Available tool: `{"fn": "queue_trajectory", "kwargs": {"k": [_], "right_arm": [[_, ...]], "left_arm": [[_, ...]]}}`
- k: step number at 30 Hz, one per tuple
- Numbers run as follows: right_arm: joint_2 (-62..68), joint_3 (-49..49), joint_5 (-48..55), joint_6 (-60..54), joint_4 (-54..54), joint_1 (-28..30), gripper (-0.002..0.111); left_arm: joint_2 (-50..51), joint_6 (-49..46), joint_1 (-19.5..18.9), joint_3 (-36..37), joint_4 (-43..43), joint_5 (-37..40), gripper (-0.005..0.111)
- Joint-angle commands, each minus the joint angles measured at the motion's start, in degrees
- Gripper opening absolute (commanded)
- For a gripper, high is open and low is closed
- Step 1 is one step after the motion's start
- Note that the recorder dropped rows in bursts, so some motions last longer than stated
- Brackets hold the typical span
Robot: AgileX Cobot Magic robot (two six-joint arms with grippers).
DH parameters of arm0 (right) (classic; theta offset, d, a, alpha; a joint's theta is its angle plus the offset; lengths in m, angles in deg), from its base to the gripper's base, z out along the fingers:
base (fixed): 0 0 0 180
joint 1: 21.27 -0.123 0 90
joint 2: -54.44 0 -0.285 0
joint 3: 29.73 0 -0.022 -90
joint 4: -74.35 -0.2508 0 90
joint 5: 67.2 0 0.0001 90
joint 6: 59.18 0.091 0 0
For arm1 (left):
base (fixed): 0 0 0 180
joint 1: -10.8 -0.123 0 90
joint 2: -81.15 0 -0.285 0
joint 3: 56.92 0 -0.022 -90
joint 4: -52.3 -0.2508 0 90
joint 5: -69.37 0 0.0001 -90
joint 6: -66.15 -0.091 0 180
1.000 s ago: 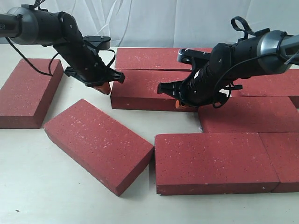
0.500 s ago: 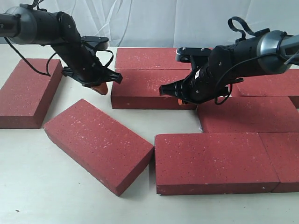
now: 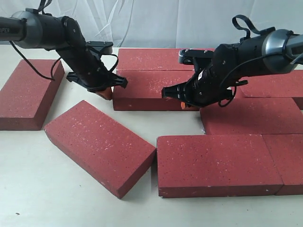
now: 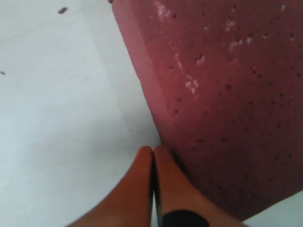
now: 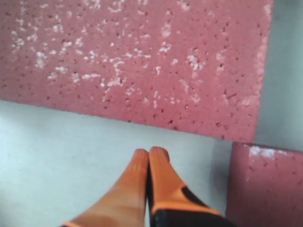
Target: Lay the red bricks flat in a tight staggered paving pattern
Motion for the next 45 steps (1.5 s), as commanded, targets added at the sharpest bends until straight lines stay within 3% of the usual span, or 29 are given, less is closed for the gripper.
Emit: {"fn": "queue_trajectory", "kwargs": {"k": [1, 10, 20, 35, 45], "right_arm": [[-4.31, -0.31, 4.99, -0.02, 0.17, 0.07, -0.001], [-13.82, -0.31, 17.44, -0.02, 2.43, 2.50, -0.001], [-19.84, -0.31, 19.07, -0.02, 2.89, 11.19, -0.001], [-19.84, -0.31, 18.03, -0.02, 1.27, 11.06, -0.001], [-19.84, -0.31, 17.55, -0.02, 1.29, 11.06, -0.001]], "left_arm": [[0.42, 0.04, 1.66, -0.03, 1.46, -1.82, 0.000], [0.42, 0.04, 3.56, -0.03, 2.95, -3.19, 0.000], [0.42, 0.04, 6.09, -0.03, 6.33, -6.28, 0.000], [2.03, -0.32, 9.98, -0.03, 11.10, -11.21, 0.000], [3.33, -7.96, 10.19, -0.03, 19.68, -12.64, 0.000]]}}
